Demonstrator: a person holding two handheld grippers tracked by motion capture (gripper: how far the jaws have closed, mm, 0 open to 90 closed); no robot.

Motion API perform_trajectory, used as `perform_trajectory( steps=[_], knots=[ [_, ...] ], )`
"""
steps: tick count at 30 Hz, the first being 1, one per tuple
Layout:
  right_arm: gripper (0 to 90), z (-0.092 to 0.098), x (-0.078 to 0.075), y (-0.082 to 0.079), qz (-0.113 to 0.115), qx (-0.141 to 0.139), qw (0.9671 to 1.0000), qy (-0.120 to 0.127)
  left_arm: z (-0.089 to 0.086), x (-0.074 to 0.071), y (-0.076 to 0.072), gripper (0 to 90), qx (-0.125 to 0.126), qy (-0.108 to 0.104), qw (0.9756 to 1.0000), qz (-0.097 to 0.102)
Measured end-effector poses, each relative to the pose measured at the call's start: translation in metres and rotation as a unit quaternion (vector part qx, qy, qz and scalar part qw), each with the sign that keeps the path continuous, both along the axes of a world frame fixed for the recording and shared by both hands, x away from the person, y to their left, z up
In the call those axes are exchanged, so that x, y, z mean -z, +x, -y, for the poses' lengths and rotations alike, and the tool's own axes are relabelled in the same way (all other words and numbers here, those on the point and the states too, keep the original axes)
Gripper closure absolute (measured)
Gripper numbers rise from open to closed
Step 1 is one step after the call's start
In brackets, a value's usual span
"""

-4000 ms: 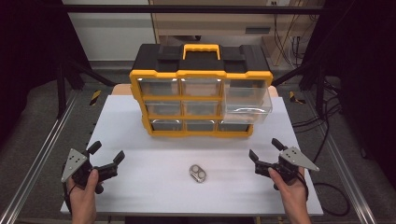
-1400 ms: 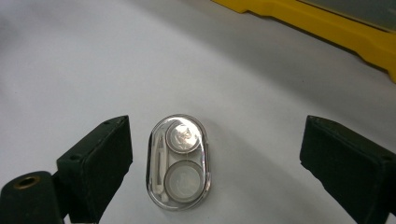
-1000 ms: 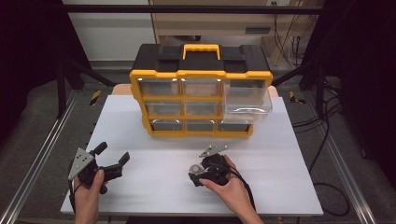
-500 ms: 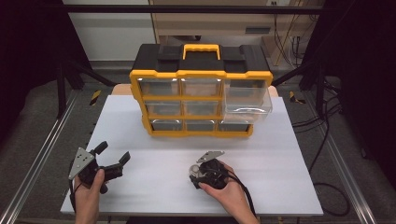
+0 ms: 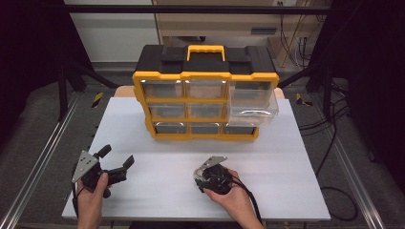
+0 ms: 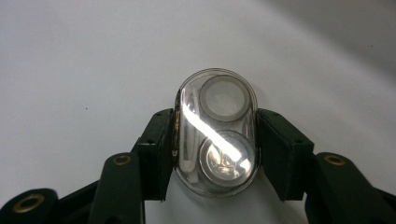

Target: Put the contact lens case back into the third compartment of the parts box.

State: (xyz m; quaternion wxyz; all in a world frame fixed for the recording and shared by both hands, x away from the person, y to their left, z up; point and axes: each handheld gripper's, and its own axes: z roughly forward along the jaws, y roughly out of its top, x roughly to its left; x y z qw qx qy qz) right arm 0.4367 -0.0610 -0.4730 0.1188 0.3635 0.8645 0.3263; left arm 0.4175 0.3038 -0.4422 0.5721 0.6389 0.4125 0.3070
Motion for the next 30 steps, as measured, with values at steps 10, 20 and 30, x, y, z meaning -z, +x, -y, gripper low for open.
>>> perform_trajectory(
  steps=[10, 20, 30],
  knots=[
    [49.2, -0.001, 0.001, -0.002, 0.013, 0.001, 0.9999, -0.006, 0.000, 0.000, 0.000, 1.2, 0.000, 0.000, 1.0000, 0.000],
    [49.2, 0.029, -0.027, -0.007, 0.061, 0.026, 0.9970, 0.041, -0.002, 0.000, -0.002, 1.2, -0.002, -0.002, 1.0000, 0.000],
    [49.2, 0.053, -0.049, -0.014, 0.089, 0.052, 0.9913, 0.082, -0.004, -0.001, -0.002, 1.2, -0.005, -0.006, 1.0000, 0.000]
  ],
)
